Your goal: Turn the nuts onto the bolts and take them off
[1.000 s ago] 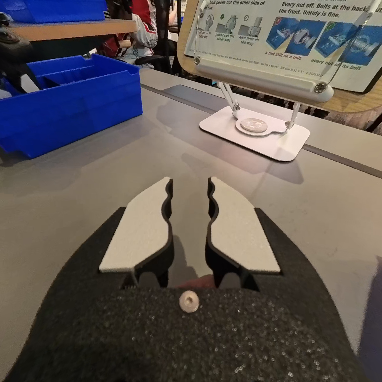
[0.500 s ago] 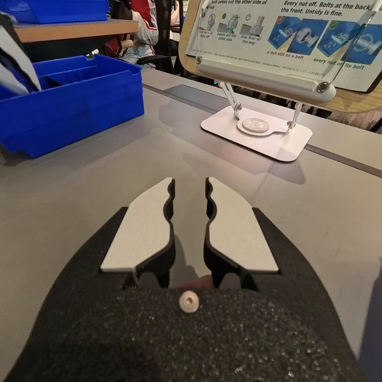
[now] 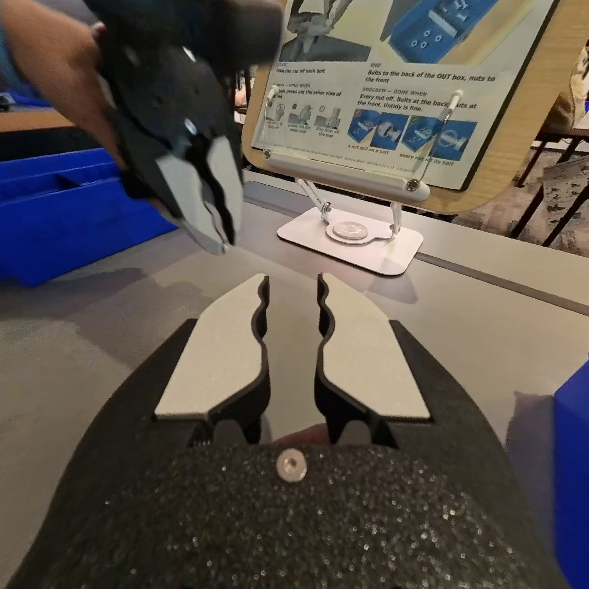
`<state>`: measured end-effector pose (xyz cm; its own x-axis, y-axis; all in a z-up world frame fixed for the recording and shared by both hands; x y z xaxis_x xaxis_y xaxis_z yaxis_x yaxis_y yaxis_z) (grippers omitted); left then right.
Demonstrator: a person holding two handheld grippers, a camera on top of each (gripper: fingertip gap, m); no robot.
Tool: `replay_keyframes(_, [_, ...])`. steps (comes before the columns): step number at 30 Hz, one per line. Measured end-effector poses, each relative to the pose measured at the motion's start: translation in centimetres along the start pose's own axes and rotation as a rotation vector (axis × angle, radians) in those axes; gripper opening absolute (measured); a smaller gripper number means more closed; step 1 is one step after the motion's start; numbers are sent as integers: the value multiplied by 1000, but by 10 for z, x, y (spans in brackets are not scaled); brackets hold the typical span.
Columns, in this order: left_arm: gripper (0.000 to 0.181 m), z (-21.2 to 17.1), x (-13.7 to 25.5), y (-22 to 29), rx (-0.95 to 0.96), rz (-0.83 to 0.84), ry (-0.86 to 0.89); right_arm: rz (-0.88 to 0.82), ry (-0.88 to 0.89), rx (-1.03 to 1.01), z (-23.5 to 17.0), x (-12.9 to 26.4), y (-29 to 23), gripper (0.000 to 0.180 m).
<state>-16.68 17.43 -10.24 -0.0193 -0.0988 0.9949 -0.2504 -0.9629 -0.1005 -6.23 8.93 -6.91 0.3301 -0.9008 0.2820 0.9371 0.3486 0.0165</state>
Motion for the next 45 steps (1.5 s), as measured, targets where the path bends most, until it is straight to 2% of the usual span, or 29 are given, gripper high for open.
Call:
replay_keyframes(1, [16,9,-14,-3,-5,-11,-5,-1,2,1,0,1,1,28])
replay_keyframes(5, [15,33,-45,-11,13,-58,1,-2,0,-3,0,1,4,26])
replay_keyframes(18, [15,58,-75,-6,0,-78,-22,26,-33,6,-5,-2,-2,24])
replay_keyframes(21, [20,57,-74,-4,16,-101,-12,30,-35,3,-5,-3,-2,24])
replay_keyframes(23, [36,50,-67,-3,26,-98,-21,33,-36,-1,-5,-3,-2,24])
replay_keyframes(26, [41,33,-32,-8,59,-38,49,39,-37,-8,-5,-3,-1,24])
replay_keyframes(30, [41,-11,53,-21,232,181,272,43,-41,-8,-6,-3,-2,23])
replay_keyframes(33, [43,-72,110,-25,465,393,426,40,-48,1,-8,-5,-3,23])
replay_keyframes(35, [43,-122,131,-17,632,501,487,36,-53,4,-9,-6,-3,23])
replay_keyframes(38, [43,-197,131,9,873,588,517,35,-57,-2,-10,-7,-2,23])
replay_keyframes(40, [42,-234,117,32,982,575,548,36,-62,-8,-12,-7,-1,23])
replay_keyframes(45, [43,-288,79,65,1100,465,546,45,-75,-19,-14,-9,-1,23])
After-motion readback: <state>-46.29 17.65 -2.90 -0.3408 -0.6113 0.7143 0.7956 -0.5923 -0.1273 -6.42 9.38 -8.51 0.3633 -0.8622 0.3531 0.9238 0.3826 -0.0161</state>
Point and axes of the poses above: each gripper's, where its closed fingertips meet, x back along the fingers, z out of its top, y = z × x across the jaws, the point moved 2 cm from there along x, back along the fingers, and after that the axes turned 9 degrees about -y, right-handed, at the moved point
